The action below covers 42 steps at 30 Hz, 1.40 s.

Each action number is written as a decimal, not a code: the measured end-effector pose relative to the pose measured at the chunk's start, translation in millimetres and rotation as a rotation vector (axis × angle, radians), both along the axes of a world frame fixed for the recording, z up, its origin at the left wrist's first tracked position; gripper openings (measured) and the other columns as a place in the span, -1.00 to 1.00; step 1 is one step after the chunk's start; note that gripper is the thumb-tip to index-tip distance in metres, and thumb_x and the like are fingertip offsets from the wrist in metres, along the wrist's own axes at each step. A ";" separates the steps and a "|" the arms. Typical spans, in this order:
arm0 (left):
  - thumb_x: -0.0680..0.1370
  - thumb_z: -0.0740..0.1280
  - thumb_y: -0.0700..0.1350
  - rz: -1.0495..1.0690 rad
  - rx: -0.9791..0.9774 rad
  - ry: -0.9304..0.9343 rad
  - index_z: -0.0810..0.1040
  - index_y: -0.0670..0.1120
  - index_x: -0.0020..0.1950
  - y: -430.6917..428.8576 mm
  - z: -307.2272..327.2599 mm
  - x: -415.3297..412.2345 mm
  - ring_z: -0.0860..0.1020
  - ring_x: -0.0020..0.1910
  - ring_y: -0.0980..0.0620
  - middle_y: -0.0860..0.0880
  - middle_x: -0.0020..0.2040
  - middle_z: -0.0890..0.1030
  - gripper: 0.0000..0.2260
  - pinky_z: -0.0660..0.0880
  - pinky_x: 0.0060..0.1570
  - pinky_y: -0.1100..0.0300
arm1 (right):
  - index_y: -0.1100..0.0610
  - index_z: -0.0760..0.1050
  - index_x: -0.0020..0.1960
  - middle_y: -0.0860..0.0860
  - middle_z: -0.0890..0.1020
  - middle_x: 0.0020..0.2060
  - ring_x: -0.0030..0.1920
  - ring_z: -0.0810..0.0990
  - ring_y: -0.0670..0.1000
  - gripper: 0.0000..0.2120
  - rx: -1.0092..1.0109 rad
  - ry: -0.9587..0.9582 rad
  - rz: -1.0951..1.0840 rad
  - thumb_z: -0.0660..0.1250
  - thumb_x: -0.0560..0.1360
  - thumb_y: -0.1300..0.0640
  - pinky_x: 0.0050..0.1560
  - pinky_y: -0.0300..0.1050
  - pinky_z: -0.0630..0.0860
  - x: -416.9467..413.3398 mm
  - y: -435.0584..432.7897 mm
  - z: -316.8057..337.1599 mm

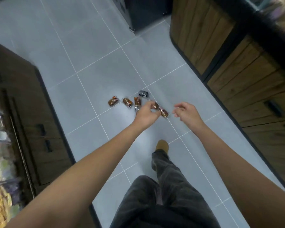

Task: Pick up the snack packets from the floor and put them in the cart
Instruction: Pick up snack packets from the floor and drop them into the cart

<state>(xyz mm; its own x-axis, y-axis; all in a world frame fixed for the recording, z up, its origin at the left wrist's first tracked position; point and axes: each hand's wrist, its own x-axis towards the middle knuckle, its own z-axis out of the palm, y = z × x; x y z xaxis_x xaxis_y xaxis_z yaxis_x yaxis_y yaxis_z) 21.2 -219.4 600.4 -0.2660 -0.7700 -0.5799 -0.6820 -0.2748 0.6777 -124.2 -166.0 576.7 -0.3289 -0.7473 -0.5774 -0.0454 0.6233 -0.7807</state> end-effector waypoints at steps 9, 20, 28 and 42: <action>0.55 0.28 -0.21 -0.070 0.082 -0.071 0.37 -0.17 0.35 -115.7 -64.5 -24.5 0.45 0.27 -0.04 -0.08 0.22 0.50 -0.63 0.31 0.11 0.31 | 0.16 0.50 -0.01 0.05 0.56 -0.26 -0.33 0.53 -0.12 -0.88 0.133 -0.005 -0.008 0.24 0.50 0.32 -0.37 -0.36 0.36 -20.9 -103.5 -59.7; 0.53 0.27 -0.23 -0.298 0.121 -0.173 0.36 -0.09 0.36 -210.2 -328.0 -55.5 0.42 0.26 -0.05 -0.08 0.28 0.46 -0.61 0.32 0.13 0.22 | 0.03 0.51 0.02 -0.01 0.56 -0.08 -0.11 0.51 0.00 -0.81 0.272 0.068 -0.149 0.20 0.51 0.24 -0.22 -0.30 0.37 -22.2 -180.1 -311.0; 0.49 0.29 -0.20 -0.604 -0.004 -0.441 0.12 -0.10 0.50 -229.6 -578.1 -49.1 0.14 0.48 -0.16 -0.12 0.51 0.15 -0.38 0.22 0.40 -0.07 | 0.10 0.43 0.30 0.07 0.55 0.15 0.15 0.50 0.09 -0.60 0.382 0.163 -0.025 0.30 0.46 0.26 0.11 -0.11 0.41 -25.9 -182.4 -542.3; 0.42 0.40 -0.16 -1.018 -0.531 -0.578 0.15 0.03 0.49 -255.9 -763.6 -49.4 0.14 0.46 -0.17 -0.08 0.44 0.26 -0.29 0.21 0.35 -0.07 | 0.08 0.17 0.46 0.09 0.35 0.35 0.38 0.26 0.16 -0.32 0.397 0.729 0.520 0.39 0.45 0.02 0.40 0.30 0.11 -24.6 -168.0 -736.2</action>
<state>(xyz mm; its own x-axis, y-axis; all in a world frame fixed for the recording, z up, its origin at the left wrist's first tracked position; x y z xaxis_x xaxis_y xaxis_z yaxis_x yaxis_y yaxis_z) -28.2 -475.2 -163.2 -0.6814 -0.5402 -0.4938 -0.6544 0.7519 0.0806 -148.8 -334.0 -159.6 -0.3896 -0.6956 -0.6036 -0.7769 0.6002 -0.1902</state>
